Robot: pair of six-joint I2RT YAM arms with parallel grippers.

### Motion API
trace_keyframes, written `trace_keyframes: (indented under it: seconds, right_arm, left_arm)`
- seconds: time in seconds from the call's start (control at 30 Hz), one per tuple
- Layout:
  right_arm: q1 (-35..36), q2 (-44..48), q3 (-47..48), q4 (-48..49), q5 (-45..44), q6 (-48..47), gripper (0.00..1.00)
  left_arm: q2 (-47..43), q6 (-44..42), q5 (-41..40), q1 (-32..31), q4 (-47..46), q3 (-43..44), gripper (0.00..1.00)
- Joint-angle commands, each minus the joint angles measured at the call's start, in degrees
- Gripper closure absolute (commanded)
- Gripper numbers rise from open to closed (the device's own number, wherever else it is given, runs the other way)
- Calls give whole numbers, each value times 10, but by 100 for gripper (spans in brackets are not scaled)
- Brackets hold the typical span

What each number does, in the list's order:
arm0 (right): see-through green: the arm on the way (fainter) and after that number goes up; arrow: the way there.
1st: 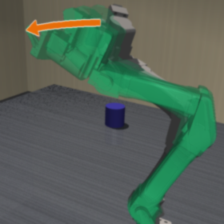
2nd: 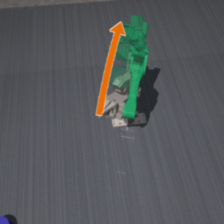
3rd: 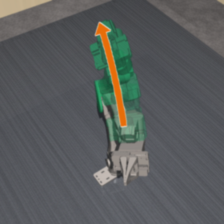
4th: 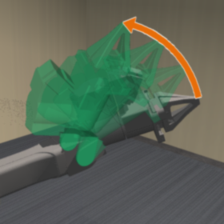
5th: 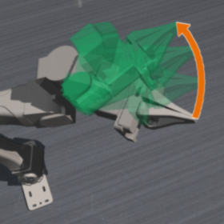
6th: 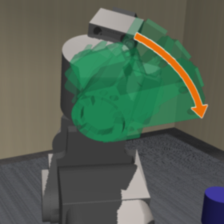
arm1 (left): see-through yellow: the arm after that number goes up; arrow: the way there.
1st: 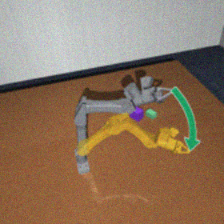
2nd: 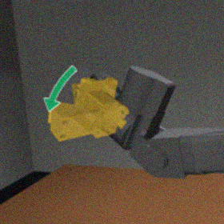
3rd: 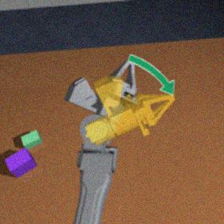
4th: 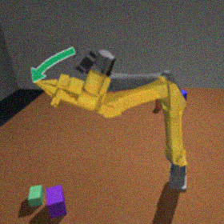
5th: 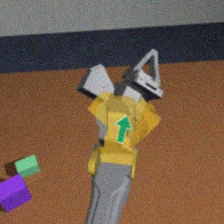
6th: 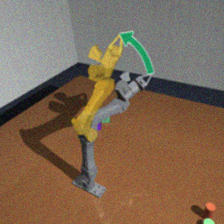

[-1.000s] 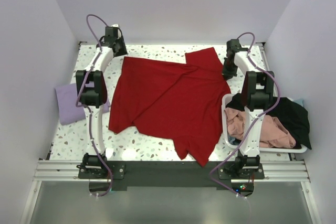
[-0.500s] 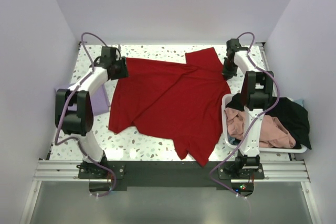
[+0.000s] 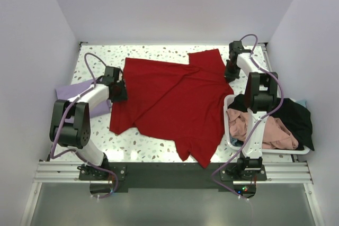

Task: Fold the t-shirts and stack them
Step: Flatten the tshirt out

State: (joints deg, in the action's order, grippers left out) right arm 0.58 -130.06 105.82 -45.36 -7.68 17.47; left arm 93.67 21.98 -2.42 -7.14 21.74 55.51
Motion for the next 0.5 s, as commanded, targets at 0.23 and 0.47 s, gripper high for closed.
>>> trace_keyframes:
  seconds: [0.23,0.47]
  right_arm:
    - [-4,24,-27,-21,6,-5,100]
    - [-4,25,-30,-23,5,-4,100]
  left_arm:
    - [13,18,-28,1,-16,-8,63]
    - [5,25,-11,2,-26,-26,69]
